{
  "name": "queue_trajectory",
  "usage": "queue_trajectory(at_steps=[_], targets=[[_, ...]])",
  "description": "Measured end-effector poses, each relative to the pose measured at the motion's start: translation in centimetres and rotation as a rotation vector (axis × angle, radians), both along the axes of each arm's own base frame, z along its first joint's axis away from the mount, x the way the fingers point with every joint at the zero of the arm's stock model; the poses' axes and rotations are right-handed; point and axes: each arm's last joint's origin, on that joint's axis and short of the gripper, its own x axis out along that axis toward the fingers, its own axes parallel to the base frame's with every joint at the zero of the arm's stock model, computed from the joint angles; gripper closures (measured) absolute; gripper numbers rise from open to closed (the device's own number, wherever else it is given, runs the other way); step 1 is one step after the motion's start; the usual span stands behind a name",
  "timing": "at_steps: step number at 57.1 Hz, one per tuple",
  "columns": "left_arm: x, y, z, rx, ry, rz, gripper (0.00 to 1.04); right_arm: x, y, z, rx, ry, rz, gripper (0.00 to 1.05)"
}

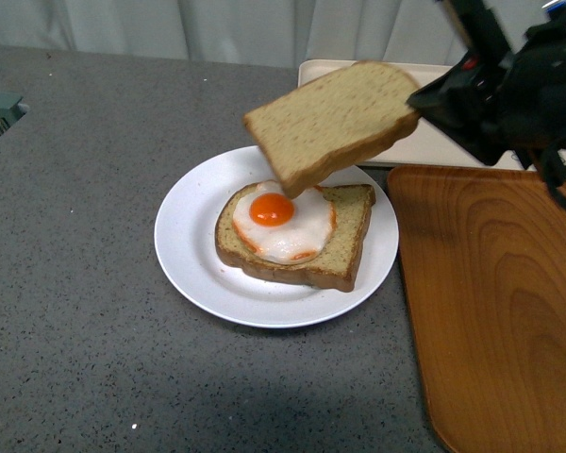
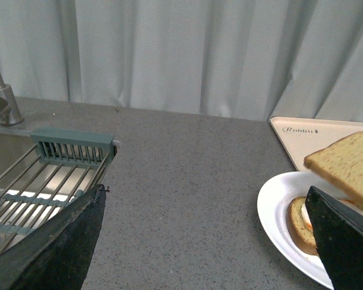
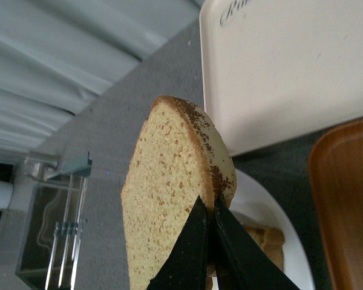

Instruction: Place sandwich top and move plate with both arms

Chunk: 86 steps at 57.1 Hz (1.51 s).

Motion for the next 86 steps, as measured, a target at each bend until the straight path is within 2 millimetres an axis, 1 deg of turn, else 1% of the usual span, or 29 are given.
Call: queue_trajectory(at_steps=[2, 6, 11, 14, 25, 31, 38, 41, 45, 47, 54, 56, 62, 63, 65, 66, 67, 69, 72, 74, 75, 76, 77, 80, 81, 83, 84, 86], targets=[[0.0, 0.0, 0.0, 0.000, 0.000, 0.000, 0.06, -0.1, 0.8, -0.6, -0.012, 0.015, 0.015, 1.03], [0.0, 0.0, 0.0, 0.000, 0.000, 0.000, 0.06, -0.3, 1.7, -1.3, -0.026, 0.035, 0.036, 1.03], [0.0, 0.0, 0.0, 0.000, 0.000, 0.000, 0.06, -0.3, 3.0, -1.9, -0.039, 0.043, 0.054, 1.03], [0.0, 0.0, 0.0, 0.000, 0.000, 0.000, 0.06, -0.3, 3.4, -2.0, -0.043, 0.043, 0.059, 1.03], [0.0, 0.0, 0.0, 0.000, 0.000, 0.000, 0.06, -0.6, 3.9, -2.6, -0.063, 0.056, 0.059, 1.03], [0.0, 0.0, 0.0, 0.000, 0.000, 0.000, 0.06, -0.7, 3.8, -3.2, -0.115, 0.072, 0.041, 1.02], [0.0, 0.0, 0.0, 0.000, 0.000, 0.000, 0.06, -1.0, 3.3, -4.1, -0.204, 0.102, 0.017, 0.80], [0.0, 0.0, 0.0, 0.000, 0.000, 0.000, 0.06, -1.0, 3.0, -4.3, -0.230, 0.110, 0.008, 0.73], [0.0, 0.0, 0.0, 0.000, 0.000, 0.000, 0.06, -1.0, 2.3, -4.5, -0.263, 0.113, -0.006, 0.62], [0.0, 0.0, 0.0, 0.000, 0.000, 0.000, 0.06, -1.0, 1.7, -4.5, -0.288, 0.114, -0.022, 0.55], [0.0, 0.0, 0.0, 0.000, 0.000, 0.000, 0.06, -0.7, -0.3, -3.9, -0.338, 0.100, -0.066, 0.37], [0.0, 0.0, 0.0, 0.000, 0.000, 0.000, 0.06, -0.7, -1.3, -3.4, -0.352, 0.089, -0.087, 0.30], [0.0, 0.0, 0.0, 0.000, 0.000, 0.000, 0.06, -0.9, -3.5, -2.0, -0.374, 0.063, -0.112, 0.14], [0.0, 0.0, 0.0, 0.000, 0.000, 0.000, 0.06, -1.0, -3.7, -2.0, -0.380, 0.056, -0.117, 0.13], [0.0, 0.0, 0.0, 0.000, 0.000, 0.000, 0.06, -1.2, -4.8, -1.9, -0.459, -0.075, -0.186, 0.18], [0.0, 0.0, 0.0, 0.000, 0.000, 0.000, 0.06, -1.4, -5.1, -1.8, -0.469, -0.111, -0.210, 0.20], [0.0, 0.0, 0.0, 0.000, 0.000, 0.000, 0.06, -1.8, -5.8, -1.7, -0.508, -0.188, -0.245, 0.23], [0.0, 0.0, 0.0, 0.000, 0.000, -0.002, 0.06, -2.5, -6.7, -1.4, -0.561, -0.277, -0.268, 0.28], [0.0, 0.0, 0.0, 0.000, -0.001, 0.001, 0.06, -4.3, -8.1, -0.8, -0.620, -0.400, -0.273, 0.35], [0.0, 0.0, 0.0, 0.000, 0.001, 0.002, 0.06, -5.9, -9.3, 0.4, -0.661, -0.499, -0.289, 0.43], [0.0, 0.0, 0.0, 0.000, 0.000, 0.002, 0.06, -6.3, -9.6, 0.8, -0.670, -0.520, -0.296, 0.44], [0.0, 0.0, 0.0, 0.000, 0.000, 0.002, 0.06, -7.1, -9.9, 1.4, -0.689, -0.552, -0.313, 0.48], [0.0, 0.0, 0.0, 0.000, 0.000, 0.002, 0.06, -8.0, -10.2, 2.0, -0.701, -0.576, -0.330, 0.52], [0.0, 0.0, 0.0, 0.000, 0.000, 0.002, 0.06, -9.7, -10.5, 2.7, -0.729, -0.606, -0.346, 0.59], [0.0, 0.0, 0.0, 0.000, 0.000, 0.000, 0.06, -11.2, -10.6, 2.8, -0.742, -0.607, -0.343, 0.64], [0.0, 0.0, 0.0, 0.000, 0.000, 0.000, 0.06, -13.2, -10.6, 2.4, -0.757, -0.586, -0.321, 0.71], [0.0, 0.0, 0.0, 0.000, 0.000, 0.000, 0.06, -14.7, -10.5, 1.9, -0.767, -0.555, -0.300, 0.77], [0.0, 0.0, 0.0, 0.000, 0.000, 0.000, 0.06, -16.6, -10.5, 1.1, -0.777, -0.508, -0.273, 0.84]])
